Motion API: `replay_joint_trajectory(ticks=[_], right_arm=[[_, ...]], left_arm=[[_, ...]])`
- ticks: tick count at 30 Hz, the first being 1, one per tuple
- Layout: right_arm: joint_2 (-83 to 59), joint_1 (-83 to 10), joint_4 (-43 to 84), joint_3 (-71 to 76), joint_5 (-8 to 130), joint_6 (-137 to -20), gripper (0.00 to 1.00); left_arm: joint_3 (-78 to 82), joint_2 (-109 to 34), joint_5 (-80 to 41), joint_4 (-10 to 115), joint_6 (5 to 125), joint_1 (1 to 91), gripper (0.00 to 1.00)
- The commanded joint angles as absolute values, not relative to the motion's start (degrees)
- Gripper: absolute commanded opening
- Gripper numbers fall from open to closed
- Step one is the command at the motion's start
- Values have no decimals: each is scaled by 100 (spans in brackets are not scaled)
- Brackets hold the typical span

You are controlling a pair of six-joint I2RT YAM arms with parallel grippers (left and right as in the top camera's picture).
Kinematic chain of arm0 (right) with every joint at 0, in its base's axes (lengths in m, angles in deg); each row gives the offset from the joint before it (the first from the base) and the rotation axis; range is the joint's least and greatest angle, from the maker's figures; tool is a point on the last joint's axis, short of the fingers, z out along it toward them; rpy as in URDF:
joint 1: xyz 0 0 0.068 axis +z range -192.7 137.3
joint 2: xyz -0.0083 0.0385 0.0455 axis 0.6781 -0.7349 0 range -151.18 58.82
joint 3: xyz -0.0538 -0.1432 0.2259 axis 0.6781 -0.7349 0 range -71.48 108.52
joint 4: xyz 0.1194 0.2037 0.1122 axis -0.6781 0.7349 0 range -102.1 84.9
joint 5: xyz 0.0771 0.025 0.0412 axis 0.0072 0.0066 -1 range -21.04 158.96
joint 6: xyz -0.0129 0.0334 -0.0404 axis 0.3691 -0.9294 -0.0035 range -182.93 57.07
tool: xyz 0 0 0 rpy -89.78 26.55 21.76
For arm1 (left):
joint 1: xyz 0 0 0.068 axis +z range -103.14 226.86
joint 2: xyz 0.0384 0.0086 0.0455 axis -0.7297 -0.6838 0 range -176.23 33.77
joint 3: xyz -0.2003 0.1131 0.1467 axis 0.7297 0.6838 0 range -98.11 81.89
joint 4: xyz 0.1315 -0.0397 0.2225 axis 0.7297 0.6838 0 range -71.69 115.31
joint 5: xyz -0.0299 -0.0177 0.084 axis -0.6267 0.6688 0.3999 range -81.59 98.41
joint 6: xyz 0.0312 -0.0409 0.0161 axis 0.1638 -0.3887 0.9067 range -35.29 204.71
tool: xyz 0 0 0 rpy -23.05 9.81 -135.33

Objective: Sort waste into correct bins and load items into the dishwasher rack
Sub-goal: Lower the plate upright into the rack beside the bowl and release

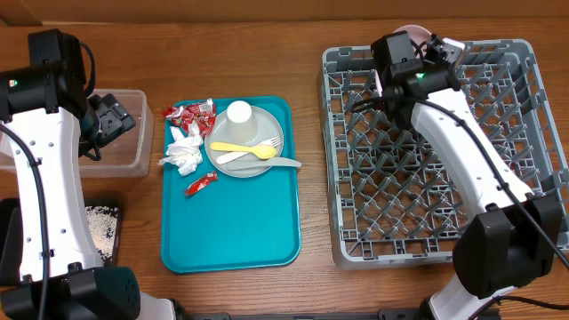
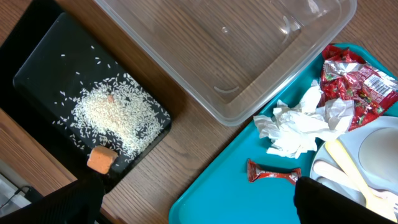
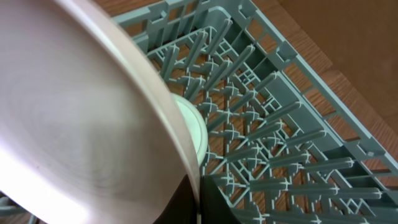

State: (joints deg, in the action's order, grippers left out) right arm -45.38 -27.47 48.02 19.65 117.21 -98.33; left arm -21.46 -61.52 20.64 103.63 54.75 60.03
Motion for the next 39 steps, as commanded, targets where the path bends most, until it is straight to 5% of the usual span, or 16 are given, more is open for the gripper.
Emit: replay_joint_trajectory(ticks=[1,3,7,16,22,24,29,39], right_arm=[[-4492,-2719,4775,1869,11855,-9922,4],[-4490,-2675,4773,1869,11833,-9918,5],[-4490,-2544,4793,1891,11522,-9909,26],[-4433,-2503,5086,2839,9802,-9699,38],[-4379,-2758,5938,4286,8631,-9365,91],[-4372,-2846,6176,4734,8104,-9042,100],[-4372,-3093,6450,5344,6699,-8685,100],[-4394,-3099,6430,5250,6694,-8687,100]], left_arm=[[-2208,-6189,2040,10358,5384,6007,100],[-2208,-6189,2038,10356,5384,6007,100],[-2208,-6189,2036,10354,5382,6007,100],[-2208,-6189,2036,10356,5384,6007,100],[-2208,-6189,1666,10413,5414,6005,100],[-2208,-6191,1373,10400,5583,6005,100],[-2208,-6191,468,10361,6280,5994,100],[-2208,-6191,-194,10490,7062,5465,100]])
